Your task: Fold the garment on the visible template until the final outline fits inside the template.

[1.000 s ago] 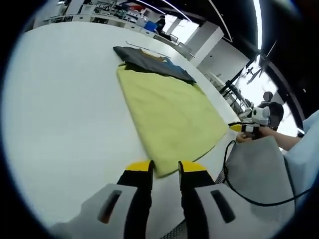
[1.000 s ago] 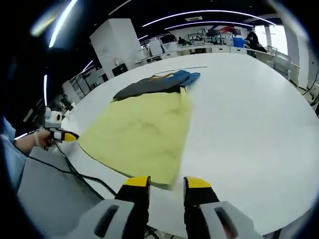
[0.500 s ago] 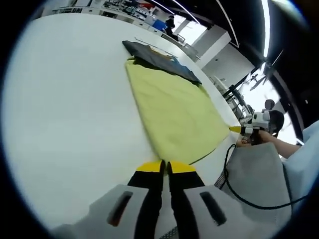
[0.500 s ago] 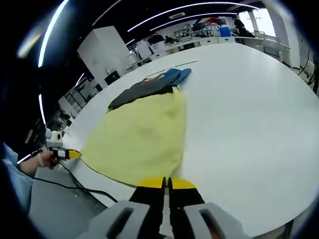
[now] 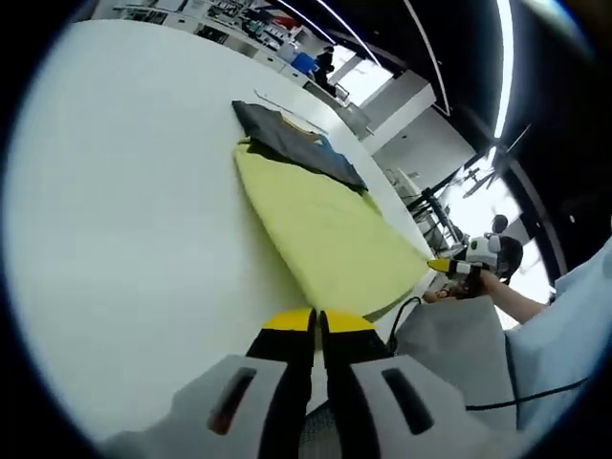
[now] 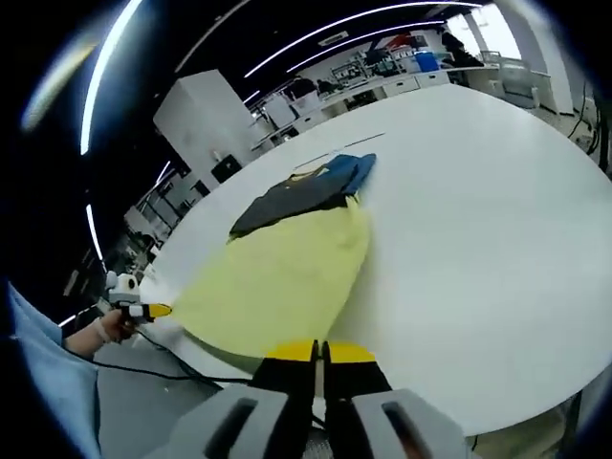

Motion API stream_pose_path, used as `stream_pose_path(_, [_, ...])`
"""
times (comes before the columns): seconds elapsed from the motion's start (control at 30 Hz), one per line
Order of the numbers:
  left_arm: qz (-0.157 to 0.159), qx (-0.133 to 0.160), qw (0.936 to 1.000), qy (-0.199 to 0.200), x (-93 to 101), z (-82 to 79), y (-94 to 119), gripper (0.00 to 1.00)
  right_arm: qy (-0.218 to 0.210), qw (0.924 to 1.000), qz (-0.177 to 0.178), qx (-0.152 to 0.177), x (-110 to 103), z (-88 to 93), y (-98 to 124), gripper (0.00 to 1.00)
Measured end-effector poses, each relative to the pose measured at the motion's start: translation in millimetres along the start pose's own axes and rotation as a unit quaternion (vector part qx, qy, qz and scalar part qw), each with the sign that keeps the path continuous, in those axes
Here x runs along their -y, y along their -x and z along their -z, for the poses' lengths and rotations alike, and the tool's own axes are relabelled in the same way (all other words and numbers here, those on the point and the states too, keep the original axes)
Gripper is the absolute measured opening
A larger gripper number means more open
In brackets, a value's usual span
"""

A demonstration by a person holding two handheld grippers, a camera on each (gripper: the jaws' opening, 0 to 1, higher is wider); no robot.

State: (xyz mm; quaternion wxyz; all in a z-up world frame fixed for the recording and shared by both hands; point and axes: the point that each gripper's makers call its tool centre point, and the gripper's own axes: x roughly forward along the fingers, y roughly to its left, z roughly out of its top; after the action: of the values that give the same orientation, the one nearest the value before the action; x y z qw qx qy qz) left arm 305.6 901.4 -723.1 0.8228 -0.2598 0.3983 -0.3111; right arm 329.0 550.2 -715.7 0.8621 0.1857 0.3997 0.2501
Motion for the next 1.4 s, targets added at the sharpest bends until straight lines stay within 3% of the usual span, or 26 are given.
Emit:
stream_pose_path(0.27, [0.012,-0.009,0.9999,0.005,21.9,15.7,17.8,0.00,-0.035,0.9992,-0.017,-0.003,-10.9,8.3,24.0,0.00])
stream_pose_path(0.53, [0.016,-0.041,0.9990,-0.012,32.1,32.8,24.7,0.00,-0.034,0.9989,-0.025,-0.023,-17.4,19.3,37.0,0.00])
stream_pose_path(0.73, [0.022,-0.043,0.9988,-0.006,34.0,31.6,23.8,0.00,-0.063,0.9974,-0.031,-0.015,-22.0,17.3,36.0,0.00])
stream_pose_path(0.9, [0.049,-0.001,0.9988,0.008,43.6,-5.3,23.7,0.00,-0.084,0.9953,-0.048,0.010,-31.0,-1.9,32.1,0.00])
stream_pose_path(1.07, [0.059,0.032,0.9976,0.017,38.0,-45.5,16.7,0.00,-0.100,0.9928,-0.060,0.029,-31.8,-24.9,25.5,0.00])
stream_pose_path(1.27, [0.078,0.085,0.9929,0.032,35.3,-96.2,0.0,0.00,-0.126,0.9852,-0.087,0.076,-33.6,-73.5,11.7,0.00])
stream_pose_path(1.4, [0.067,0.088,0.9938,0.013,25.3,-120.5,-12.4,0.00,-0.112,0.9873,-0.083,0.077,-25.6,-94.8,-4.9,0.00])
